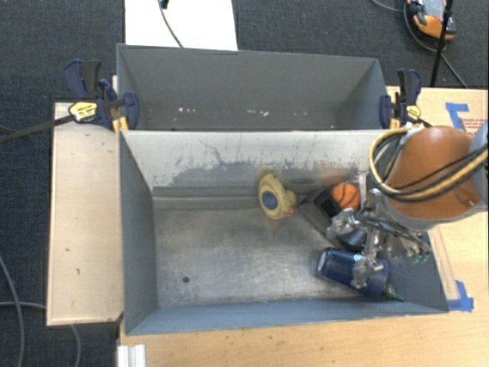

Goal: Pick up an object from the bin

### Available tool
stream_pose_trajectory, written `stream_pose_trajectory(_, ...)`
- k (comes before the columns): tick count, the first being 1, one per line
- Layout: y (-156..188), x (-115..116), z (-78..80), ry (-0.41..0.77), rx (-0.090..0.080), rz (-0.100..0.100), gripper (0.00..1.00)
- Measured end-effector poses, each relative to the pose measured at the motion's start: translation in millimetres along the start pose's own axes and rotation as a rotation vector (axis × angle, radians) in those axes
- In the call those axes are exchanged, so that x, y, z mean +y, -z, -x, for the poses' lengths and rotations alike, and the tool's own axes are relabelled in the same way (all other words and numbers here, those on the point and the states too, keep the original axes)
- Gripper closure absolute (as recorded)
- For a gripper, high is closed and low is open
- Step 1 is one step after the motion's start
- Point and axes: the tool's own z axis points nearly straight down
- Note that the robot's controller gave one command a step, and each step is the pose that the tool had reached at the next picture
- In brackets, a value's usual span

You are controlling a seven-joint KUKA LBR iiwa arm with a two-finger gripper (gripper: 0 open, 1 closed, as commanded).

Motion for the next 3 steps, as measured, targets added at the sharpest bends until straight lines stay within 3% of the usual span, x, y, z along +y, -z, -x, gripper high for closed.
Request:
stream_pose_trajectory(1,-46.4,-17.6,-22.2,-0.157,0.016,0.015,1.00)
stream_pose_trajectory(2,-46.5,-17.6,-22.1,-0.157,0.016,0.015,1.00)
stream_pose_trajectory(3,80.0,1.6,-18.0,-0.075,0.001,0.000,1.00)
